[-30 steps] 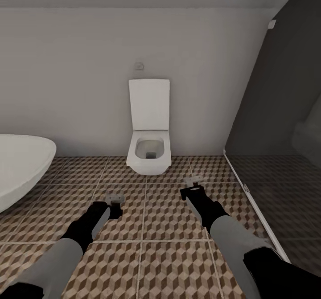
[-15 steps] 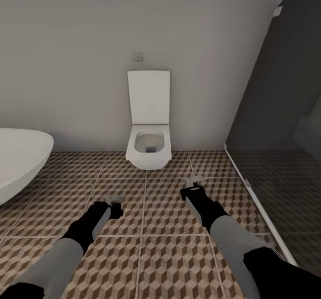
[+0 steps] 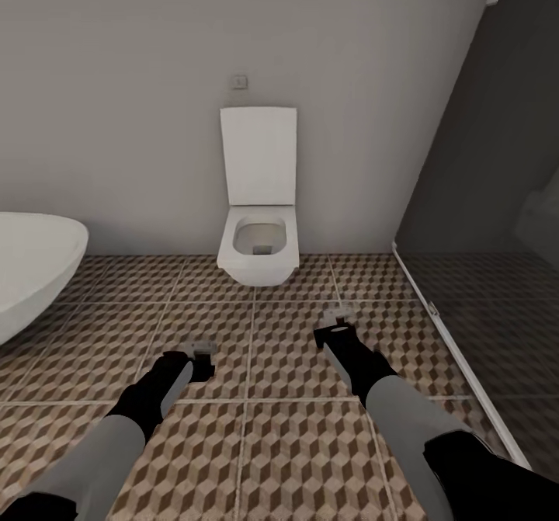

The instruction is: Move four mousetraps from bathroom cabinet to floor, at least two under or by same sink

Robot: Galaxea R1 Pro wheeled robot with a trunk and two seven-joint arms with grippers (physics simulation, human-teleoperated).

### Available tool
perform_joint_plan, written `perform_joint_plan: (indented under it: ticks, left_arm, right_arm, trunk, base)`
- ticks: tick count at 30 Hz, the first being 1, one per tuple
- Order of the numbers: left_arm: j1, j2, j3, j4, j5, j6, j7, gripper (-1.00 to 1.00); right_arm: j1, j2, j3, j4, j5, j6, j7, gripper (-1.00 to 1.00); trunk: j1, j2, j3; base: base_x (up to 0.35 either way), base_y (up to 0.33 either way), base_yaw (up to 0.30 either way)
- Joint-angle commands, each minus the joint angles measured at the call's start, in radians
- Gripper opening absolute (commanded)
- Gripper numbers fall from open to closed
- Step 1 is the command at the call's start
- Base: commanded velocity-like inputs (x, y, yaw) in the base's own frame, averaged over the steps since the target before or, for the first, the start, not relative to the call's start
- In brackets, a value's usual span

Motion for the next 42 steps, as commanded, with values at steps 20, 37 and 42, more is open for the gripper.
perform_joint_plan:
  ticks: [20,37,42]
  left_arm:
    - [-0.001,0.0,-0.007,-0.002,0.009,0.004,0.01,-1.0]
    - [-0.001,0.001,-0.007,-0.002,0.009,0.004,0.01,-1.0]
    - [-0.001,0.0,-0.007,-0.002,0.009,0.003,0.009,-1.0]
  right_arm:
    - [0.0,-0.001,0.006,-0.001,-0.001,0.007,-0.003,-1.0]
    - [0.0,-0.001,0.006,-0.001,-0.001,0.007,-0.003,-1.0]
    - [0.0,-0.001,0.006,-0.001,-0.001,0.007,-0.003,-1.0]
  trunk:
    - [0.077,-0.141,-0.095]
    - [0.138,-0.253,-0.173]
    - [0.138,-0.253,-0.181]
  base:
    - [0.0,0.0,0.0]
    - [0.0,0.0,0.0]
    - [0.0,0.0,0.0]
